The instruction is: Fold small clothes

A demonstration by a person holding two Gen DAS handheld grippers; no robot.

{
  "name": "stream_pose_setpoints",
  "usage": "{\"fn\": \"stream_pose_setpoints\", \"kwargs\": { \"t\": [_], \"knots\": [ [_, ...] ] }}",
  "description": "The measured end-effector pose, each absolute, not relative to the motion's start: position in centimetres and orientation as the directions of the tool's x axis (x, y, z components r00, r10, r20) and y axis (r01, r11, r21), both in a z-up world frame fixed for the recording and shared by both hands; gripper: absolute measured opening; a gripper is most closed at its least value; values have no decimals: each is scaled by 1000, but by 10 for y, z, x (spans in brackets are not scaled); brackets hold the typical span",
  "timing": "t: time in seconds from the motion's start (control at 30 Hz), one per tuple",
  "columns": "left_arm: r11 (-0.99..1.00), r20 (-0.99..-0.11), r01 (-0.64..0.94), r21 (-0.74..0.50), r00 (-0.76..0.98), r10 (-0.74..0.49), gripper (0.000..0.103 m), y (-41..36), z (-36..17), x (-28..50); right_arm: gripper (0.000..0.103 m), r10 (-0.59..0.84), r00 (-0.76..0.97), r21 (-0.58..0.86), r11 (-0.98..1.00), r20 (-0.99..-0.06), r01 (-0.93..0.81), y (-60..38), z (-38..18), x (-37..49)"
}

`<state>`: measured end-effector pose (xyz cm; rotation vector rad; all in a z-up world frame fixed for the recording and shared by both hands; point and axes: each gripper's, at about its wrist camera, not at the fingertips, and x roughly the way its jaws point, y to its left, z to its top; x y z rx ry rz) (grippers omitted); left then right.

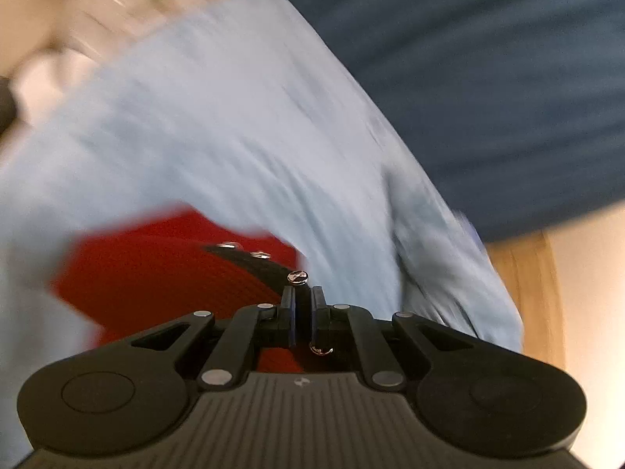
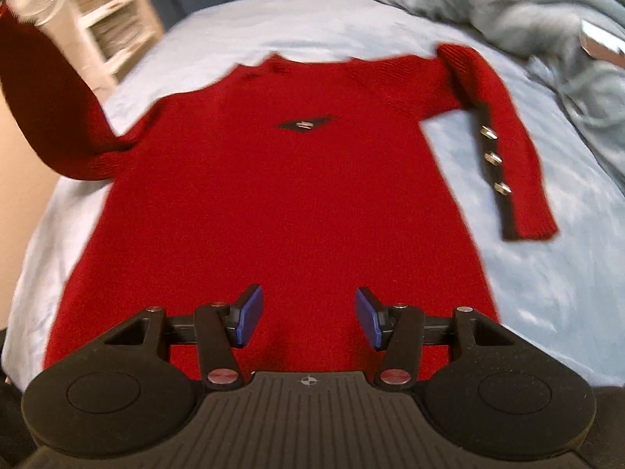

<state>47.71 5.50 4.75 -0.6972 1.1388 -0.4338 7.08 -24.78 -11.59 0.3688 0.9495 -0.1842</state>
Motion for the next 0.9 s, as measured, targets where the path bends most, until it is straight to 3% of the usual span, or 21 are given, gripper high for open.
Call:
{"fn": "stream_pose_setpoints", "kwargs": {
  "t": [0.13,0.2,0.27,0.37,0.47,0.6,0.83,0.9],
  "knots": [
    [640,-616,19,-768,247,-748,10,-65,8,472,54,-26,552,212,908,-833,362,-277,-129,64],
    [603,-588,0,-798,225,-777,20,-88,-13,471,55,-38,546,205,904,-837,376,-289,-134,63],
    [613,-598,-13,-790,233,-767,63,-84,-27,471,55,-49,546,202,899,-837,390,-300,-137,63],
    [718,-673,-7,-696,355,-648,82,-40,-28,465,57,-37,573,235,889,-819,394,-318,-139,68],
    [806,-747,-52,-589,416,-519,83,22,-36,447,59,9,639,335,857,-769,392,-337,-133,91],
    [862,-809,-108,-495,420,-412,83,88,-61,405,76,36,742,482,781,-669,397,-367,-133,150],
    [851,-850,-232,-472,374,-370,83,197,-103,305,76,134,636,616,461,-760,639,-394,-209,251],
    [842,-853,-267,-469,383,-354,83,221,-107,284,76,67,634,614,340,-771,712,-395,-222,256]
  ]
}}
